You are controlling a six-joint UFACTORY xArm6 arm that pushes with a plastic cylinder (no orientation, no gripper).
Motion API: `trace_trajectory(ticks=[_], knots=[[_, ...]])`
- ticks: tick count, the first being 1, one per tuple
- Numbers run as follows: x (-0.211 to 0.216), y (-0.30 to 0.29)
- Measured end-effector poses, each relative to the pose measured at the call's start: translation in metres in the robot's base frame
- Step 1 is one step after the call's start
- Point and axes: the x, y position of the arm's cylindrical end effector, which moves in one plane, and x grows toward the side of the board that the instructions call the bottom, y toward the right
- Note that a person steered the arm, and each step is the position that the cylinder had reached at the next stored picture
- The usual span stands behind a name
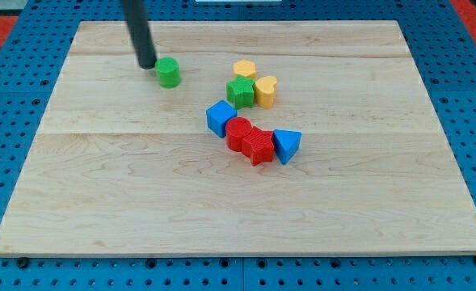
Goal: Push the green circle into the green star
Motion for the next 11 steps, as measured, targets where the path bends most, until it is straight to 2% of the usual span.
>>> trace_trajectory(ticks=[1,4,7,9,10,11], knots=[[0.01,0.046],[0.014,0.001],[0.045,0.036],[0.046,0.093],[0.046,0.1],[0.046,0.082]])
